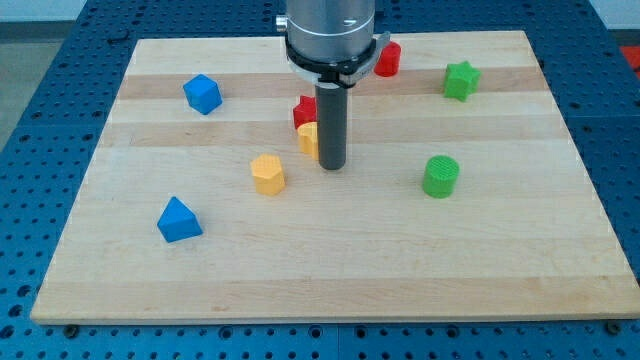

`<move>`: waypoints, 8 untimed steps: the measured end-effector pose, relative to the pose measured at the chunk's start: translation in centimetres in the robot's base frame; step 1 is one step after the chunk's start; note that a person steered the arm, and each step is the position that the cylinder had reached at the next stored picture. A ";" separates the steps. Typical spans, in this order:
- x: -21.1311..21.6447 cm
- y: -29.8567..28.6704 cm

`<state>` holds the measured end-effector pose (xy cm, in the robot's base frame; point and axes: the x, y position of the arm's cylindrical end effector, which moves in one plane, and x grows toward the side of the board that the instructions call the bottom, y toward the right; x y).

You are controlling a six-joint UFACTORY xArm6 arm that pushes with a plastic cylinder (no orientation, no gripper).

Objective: Push the green circle to the bottom of yellow heart

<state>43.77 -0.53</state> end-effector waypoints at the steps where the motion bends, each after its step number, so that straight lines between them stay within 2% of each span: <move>1: -0.2 -1.4; 2: 1.7 -1.0; 3: 8.5 0.4; 4: 11.3 5.2; 5: 10.8 11.1; 6: 8.6 13.4; 8: 6.2 13.8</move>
<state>50.02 13.29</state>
